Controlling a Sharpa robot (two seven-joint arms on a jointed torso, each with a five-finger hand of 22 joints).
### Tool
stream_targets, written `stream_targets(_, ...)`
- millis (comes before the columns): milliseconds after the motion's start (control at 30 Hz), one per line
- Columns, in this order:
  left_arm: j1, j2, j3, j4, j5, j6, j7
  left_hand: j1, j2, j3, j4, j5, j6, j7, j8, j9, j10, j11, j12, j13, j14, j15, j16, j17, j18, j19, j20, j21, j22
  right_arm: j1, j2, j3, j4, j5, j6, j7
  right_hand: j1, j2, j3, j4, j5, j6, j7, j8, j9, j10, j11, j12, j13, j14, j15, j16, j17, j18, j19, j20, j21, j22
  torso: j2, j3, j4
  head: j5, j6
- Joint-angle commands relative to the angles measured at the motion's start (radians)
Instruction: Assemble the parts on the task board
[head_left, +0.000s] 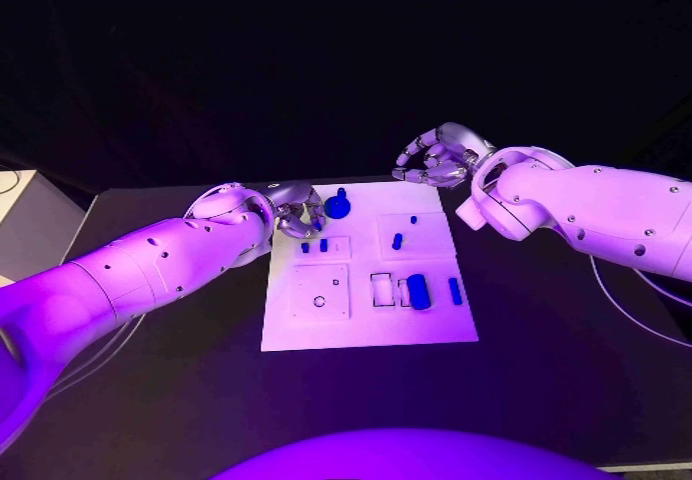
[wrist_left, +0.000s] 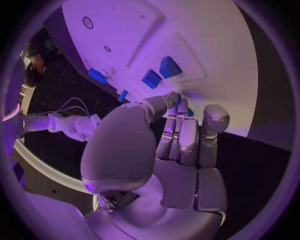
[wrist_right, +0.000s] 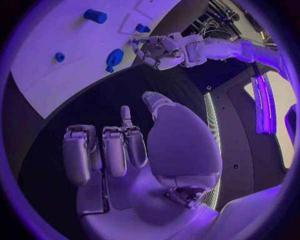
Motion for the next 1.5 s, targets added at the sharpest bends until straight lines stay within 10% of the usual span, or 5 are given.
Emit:
stream_targets(33,-0.003,0.001,-0.003,0.005,-0.016,0.034,0.001,-0.009,-0.001,-0.008,-0.005,0.004,0.01,-0.003,-0.003,0.003,0.011,-0.003,0.003,0.007,-0.005,0.001,-0.001,-0.003,-0.005,0.0,0.002,0.002,0.0,0.001,0.0,0.001,0.001,-0.008,0.004,0.006,0.001,0.005,0.003,-0.002,0.006,-0.001,0.0,0.002,-0.001,0.035,0.004,-0.001,0.201,0.09,0.005,0.003,0.19,0.002,0.09,0.007,-0.002,0.227,0.0,-0.0002,0.0006,0.0,0.0)
stream_targets(1500,-0.003,-0.012,-0.003,-0.004,-0.005,0.022,-0.027,-0.014,-0.009,-0.029,-0.019,0.004,-0.164,-0.015,-0.138,-0.053,-0.155,0.032,0.045,0.072,-0.057,0.03,-0.013,-0.081,0.008,-0.054,0.019,-0.042,-0.057,0.001,-0.004,0.001,-0.003,-0.008,0.001,0.008,0.0,0.004,0.005,-0.001,0.006,-0.003,0.0,0.005,-0.003,0.032,0.004,-0.003,0.199,0.089,0.004,0.001,0.187,0.002,0.09,0.007,-0.005,0.225,-0.001,0.0,0.0004,0.005,0.007)
